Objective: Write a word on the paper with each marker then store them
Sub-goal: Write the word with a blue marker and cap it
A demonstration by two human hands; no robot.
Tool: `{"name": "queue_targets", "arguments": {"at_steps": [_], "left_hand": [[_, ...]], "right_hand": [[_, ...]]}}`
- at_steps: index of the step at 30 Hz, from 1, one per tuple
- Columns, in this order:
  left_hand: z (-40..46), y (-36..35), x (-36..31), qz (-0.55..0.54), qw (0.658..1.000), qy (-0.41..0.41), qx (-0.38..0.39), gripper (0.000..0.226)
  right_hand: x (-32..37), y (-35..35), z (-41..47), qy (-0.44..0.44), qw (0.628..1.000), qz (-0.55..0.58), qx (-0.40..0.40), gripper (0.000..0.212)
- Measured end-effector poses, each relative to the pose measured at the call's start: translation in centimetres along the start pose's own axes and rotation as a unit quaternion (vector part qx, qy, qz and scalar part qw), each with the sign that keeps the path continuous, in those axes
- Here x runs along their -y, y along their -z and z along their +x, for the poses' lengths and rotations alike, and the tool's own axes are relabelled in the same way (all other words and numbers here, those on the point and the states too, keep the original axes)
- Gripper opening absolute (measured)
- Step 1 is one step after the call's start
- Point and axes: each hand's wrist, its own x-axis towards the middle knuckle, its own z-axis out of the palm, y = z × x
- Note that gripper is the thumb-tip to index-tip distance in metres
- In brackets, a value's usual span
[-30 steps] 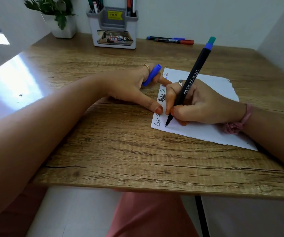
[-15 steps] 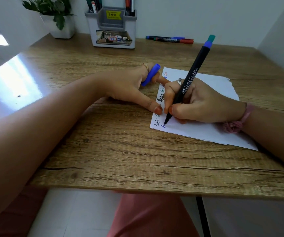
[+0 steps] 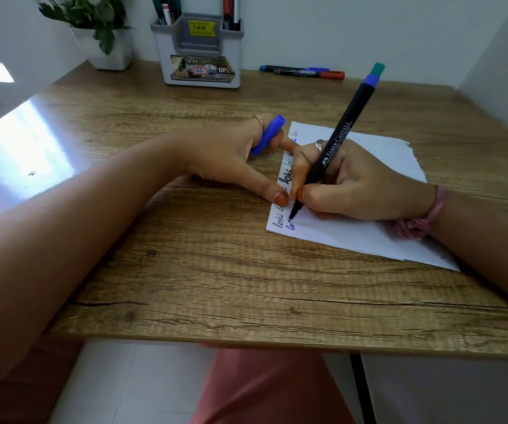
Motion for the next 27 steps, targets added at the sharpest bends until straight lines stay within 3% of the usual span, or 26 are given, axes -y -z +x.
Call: {"name": "queue_targets", "arguments": {"at_steps": [4,8,19,24,27], "left_hand": [[0.08,0.04,0.13,0.004,1.0,0.0,-0.005,0.078],[0.17,0.03,0.19,0.0,1.0,-0.003,0.001,0.07],[0.66,0.01,0.85,0.018,1.0,0.005,-0.01,0.1],[0.71,0.02,0.74,0.014,1.0,0.002,-0.007,0.091],[0.72,0.05,0.82,0.017,1.0,-0.002,-0.011,0.091]], "right_hand": [[0.2,0.03,-0.06,0.006,1.0,-0.003,0.017,0.001],[0.12,-0.04,0.0,0.012,1.0,-0.025,0.007,0.009],[0.19,-0.09,0.0,0.009,0.999,-0.034,0.003,0.018],[0.13,-0.1,-0.07,0.001,0.999,-0.033,-0.004,0.013],[0.08,-0.15,0.02,0.004,0.999,-0.033,-0.003,0.023]]}}
